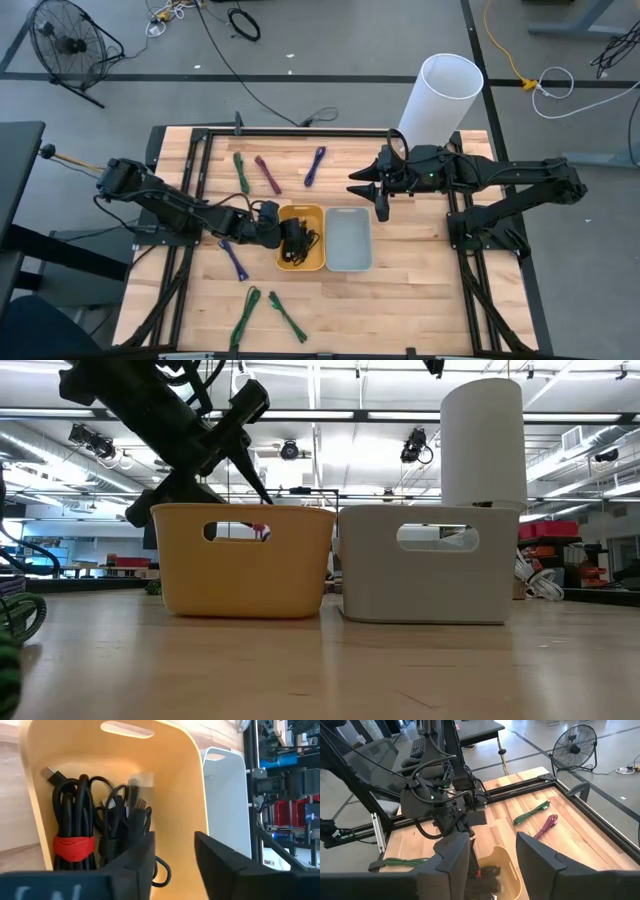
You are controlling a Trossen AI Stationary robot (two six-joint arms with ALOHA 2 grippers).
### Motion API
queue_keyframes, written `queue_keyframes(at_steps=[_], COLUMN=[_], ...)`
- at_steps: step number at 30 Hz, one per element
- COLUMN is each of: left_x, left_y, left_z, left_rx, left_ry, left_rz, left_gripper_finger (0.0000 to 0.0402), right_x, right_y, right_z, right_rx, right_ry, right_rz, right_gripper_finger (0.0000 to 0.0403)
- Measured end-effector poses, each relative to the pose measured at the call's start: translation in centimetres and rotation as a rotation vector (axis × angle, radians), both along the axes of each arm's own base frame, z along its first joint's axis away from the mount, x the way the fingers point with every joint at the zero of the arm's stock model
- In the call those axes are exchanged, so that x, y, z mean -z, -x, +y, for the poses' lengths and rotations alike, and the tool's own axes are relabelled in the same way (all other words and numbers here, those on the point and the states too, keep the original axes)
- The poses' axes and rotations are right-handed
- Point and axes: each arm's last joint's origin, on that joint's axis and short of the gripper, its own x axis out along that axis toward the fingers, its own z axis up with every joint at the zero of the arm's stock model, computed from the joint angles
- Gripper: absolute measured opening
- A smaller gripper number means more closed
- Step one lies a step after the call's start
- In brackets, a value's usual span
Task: Pick & Place USB Port
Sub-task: Put the black violet charger cable into the gray bin
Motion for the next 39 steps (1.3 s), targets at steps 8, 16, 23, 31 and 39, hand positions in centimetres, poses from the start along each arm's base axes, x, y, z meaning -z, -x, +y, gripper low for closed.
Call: queue_keyframes(at_steps=[8, 16, 23, 31, 39], left_x=[-0.6, -5.5, -8.1, -9.9, -8.4], left_y=[-0.1, 0.5, 0.5, -0.5, -3.1], left_z=[1.1, 4.1, 10.1, 17.0, 21.3], left_rx=[0.068, 0.148, 0.171, 0.214, 0.319], left_ry=[-0.058, -0.293, -0.328, -0.399, -0.353], left_rz=[0.003, -0.090, 0.061, 0.171, 0.359], left_gripper_finger=[0.0206, 0.0205, 0.0185, 0.0181, 0.0181], right_x=[0.0, -0.1, -0.1, -0.1, -0.1], right_y=[0.0, 0.0, 0.0, 0.0, 0.0], right_z=[0.0, 0.0, -0.1, -0.1, -0.1], right_rx=[0.011, 0.013, 0.031, 0.045, 0.045], right_ry=[-0.028, -0.029, -0.036, -0.046, -0.045], right_rz=[-0.003, -0.010, -0.013, -0.017, -0.014], right_gripper_finger=[0.0162, 0.0162, 0.0162, 0.0162, 0.0162])
